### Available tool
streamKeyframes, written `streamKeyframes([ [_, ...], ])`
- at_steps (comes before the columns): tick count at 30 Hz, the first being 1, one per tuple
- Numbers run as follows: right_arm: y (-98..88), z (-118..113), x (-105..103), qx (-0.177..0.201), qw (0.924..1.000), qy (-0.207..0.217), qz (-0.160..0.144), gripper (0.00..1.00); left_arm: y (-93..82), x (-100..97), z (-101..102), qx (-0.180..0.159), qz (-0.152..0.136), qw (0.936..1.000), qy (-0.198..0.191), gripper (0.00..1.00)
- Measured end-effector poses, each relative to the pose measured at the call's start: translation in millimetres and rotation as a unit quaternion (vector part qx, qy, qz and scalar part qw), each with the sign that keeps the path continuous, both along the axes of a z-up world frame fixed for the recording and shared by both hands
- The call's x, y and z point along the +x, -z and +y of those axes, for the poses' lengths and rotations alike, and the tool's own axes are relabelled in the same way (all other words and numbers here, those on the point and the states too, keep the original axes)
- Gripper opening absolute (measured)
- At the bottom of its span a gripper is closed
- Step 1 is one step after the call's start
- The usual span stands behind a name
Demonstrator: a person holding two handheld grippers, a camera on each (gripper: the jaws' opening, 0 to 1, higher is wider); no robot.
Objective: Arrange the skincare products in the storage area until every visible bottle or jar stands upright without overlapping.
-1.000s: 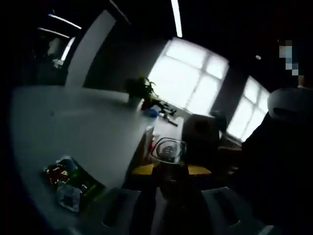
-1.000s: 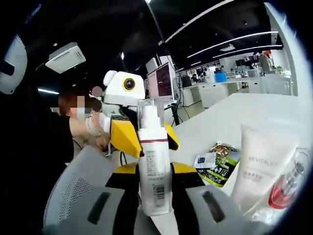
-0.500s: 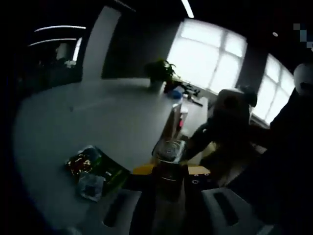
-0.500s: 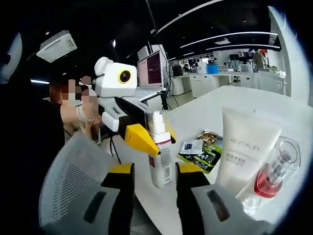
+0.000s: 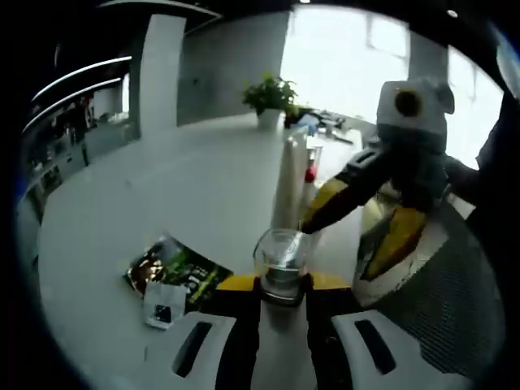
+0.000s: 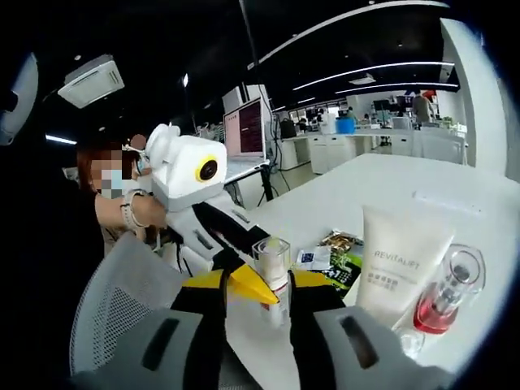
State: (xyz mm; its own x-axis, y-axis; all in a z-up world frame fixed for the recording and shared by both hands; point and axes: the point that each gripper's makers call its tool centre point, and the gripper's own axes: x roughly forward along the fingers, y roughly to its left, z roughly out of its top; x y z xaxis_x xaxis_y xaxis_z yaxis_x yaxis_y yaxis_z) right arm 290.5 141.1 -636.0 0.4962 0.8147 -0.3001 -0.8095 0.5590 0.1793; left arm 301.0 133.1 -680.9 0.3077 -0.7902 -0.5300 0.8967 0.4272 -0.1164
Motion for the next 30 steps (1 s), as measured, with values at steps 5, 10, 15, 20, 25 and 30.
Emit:
streamKeyframes([
  [5, -4.0, -2, 13, -0.003, 0.9989, 0.039, -0.023, 0.28, 0.0, 0.2, -5, 0.0, -0.016, 0.9999, -0.002, 0.17],
  [10, 0.5, 7, 15, -0.013, 0.9987, 0.039, -0.03, 0.27, 5.6, -0.2, -12, 0.013, -0.032, 0.9994, 0.008, 0.17],
  [15, 10.7, 8, 19, -0.041, 0.9972, 0.044, -0.045, 0.25, 6.0, -0.4, -17, 0.006, -0.03, 0.9995, 0.01, 0.17],
  [20, 13.6, 6, 20, -0.047, 0.9969, 0.041, -0.049, 0.23, 7.5, -1.6, -17, 0.006, -0.032, 0.9993, 0.015, 0.17],
  [25, 15.9, 5, 21, -0.049, 0.9967, 0.042, -0.05, 0.22, 10.1, -1.0, -18, 0.008, -0.034, 0.9993, 0.014, 0.17],
  [30, 17.5, 4, 21, -0.054, 0.9966, 0.035, -0.051, 0.21, 11.7, -2.3, -19, 0.01, -0.045, 0.9982, 0.037, 0.17],
])
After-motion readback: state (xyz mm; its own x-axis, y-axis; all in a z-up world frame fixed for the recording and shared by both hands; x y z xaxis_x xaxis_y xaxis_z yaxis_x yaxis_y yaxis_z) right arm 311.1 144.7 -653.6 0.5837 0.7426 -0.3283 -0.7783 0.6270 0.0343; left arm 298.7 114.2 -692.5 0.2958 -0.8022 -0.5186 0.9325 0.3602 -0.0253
